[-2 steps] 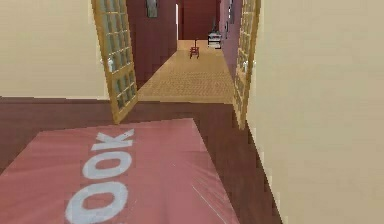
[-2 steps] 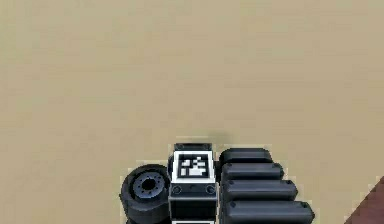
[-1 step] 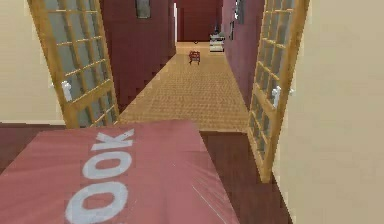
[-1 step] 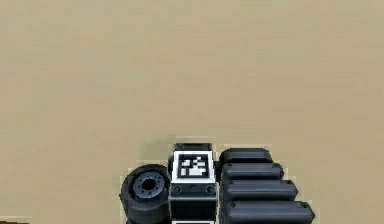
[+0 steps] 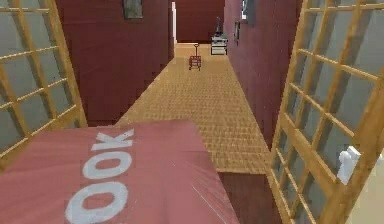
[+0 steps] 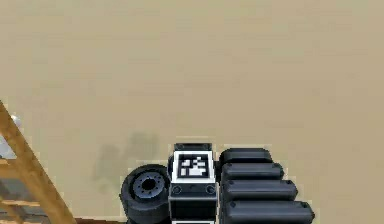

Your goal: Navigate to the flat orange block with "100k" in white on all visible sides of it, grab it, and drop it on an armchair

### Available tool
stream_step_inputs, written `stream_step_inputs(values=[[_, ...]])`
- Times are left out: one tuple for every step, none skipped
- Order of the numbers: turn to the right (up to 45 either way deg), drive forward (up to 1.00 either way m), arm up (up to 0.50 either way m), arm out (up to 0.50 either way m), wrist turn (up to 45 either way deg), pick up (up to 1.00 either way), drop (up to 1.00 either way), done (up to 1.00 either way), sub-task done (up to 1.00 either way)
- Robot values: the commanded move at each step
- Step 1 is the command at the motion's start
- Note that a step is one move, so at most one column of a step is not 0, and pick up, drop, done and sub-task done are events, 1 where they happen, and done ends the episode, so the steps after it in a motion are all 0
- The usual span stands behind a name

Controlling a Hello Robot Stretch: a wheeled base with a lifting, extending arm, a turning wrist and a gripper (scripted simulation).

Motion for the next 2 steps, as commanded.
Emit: stream_step_inputs(values=[[45.0, 0.0, 0.0, 0.0, 0.0, 0.0, 0.0, 0.0, 0.0], [45.0, 0.0, 0.0, 0.0, 0.0, 0.0, 0.0, 0.0, 0.0]])
